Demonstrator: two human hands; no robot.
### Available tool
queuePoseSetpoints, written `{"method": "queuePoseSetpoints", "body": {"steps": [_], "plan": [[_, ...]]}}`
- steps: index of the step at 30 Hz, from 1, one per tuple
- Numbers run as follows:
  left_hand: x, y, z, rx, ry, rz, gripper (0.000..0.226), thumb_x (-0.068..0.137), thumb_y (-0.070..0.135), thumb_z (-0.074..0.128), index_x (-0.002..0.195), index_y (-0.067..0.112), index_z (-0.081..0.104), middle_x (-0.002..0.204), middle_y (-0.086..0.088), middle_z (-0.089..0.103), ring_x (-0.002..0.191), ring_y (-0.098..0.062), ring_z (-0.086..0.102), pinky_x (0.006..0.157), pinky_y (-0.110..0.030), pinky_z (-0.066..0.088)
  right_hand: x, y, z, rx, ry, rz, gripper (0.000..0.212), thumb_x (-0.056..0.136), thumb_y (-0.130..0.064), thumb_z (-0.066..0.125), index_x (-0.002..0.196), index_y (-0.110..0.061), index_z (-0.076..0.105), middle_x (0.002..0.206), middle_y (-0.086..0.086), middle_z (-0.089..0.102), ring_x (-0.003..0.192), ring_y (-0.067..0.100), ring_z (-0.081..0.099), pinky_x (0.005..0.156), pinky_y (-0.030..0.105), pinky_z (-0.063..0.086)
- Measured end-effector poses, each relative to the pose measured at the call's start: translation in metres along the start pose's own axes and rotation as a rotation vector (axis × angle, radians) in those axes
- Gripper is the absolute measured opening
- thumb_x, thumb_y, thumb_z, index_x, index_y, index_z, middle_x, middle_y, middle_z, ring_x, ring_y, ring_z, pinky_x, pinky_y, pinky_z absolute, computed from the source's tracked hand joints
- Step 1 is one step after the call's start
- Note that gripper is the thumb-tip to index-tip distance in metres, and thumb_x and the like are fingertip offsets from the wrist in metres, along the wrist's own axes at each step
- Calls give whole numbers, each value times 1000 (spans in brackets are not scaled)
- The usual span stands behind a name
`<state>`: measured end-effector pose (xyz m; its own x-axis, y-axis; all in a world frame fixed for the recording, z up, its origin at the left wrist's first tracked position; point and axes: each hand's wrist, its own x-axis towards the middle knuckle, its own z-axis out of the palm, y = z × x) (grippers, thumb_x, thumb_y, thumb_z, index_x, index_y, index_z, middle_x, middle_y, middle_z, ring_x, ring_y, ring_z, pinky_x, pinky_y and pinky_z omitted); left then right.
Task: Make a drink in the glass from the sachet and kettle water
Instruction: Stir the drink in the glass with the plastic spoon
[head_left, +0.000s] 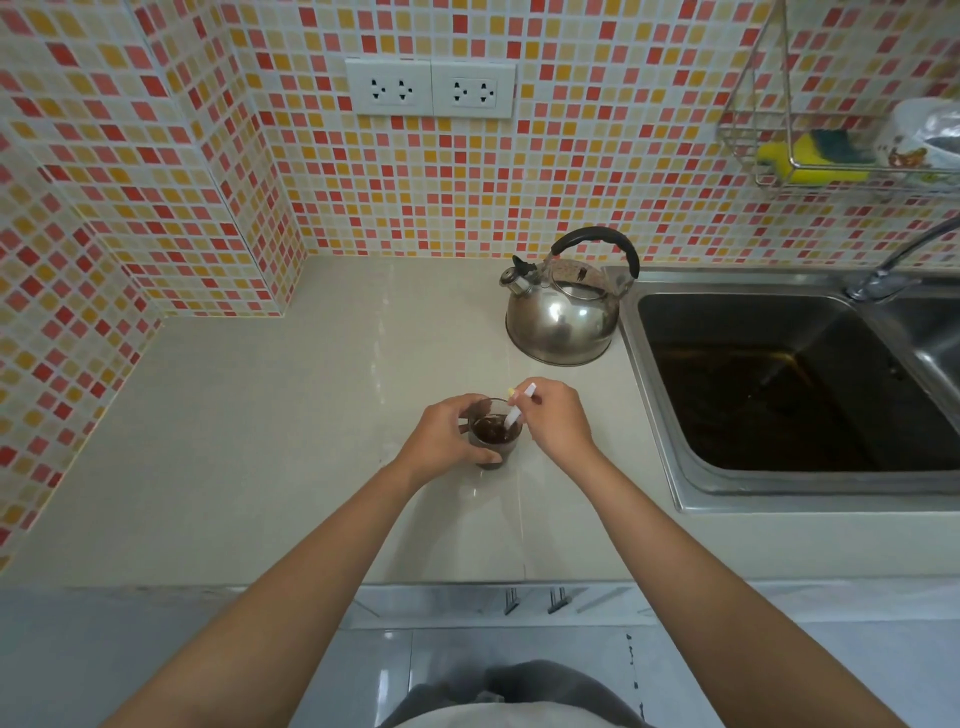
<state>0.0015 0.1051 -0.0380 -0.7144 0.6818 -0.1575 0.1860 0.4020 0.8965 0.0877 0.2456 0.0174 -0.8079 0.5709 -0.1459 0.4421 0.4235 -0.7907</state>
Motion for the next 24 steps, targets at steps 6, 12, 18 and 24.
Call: {"method": "queuePoseSetpoints", "body": {"steps": [6,12,18,24], "plan": [[0,1,-1,2,-10,8,70,51,15,93,113,27,65,109,14,68,105,-2,63,94,-21,49,0,-3,0,88,-68,-14,20,91,-19,58,77,-10,70,60,1,60,51,14,50,58,28,45],[0,1,-1,9,0,18,72,51,14,93,117,22,65,111,9,68,106,-8,64,98,-26,50,3,-3,2,57,-82,8,21,90,-19,58,78,-8,71,59,-2,59,50,11,53,61,30,48],[0,2,-1,15,0,6,73,51,17,93,117,26,64,112,10,67,108,-10,63,98,-26,49,1,-1,3,-29,8,-33,22,92,-20,56,80,-9,70,63,-2,58,63,19,56,68,32,49],[1,1,-1,8,-3,17,73,50,15,93,117,23,65,112,8,68,108,-10,63,99,-28,50,1,-2,4,14,-57,-57,21,92,-19,57,80,-8,70,59,-2,58,53,14,52,64,31,46]]}}
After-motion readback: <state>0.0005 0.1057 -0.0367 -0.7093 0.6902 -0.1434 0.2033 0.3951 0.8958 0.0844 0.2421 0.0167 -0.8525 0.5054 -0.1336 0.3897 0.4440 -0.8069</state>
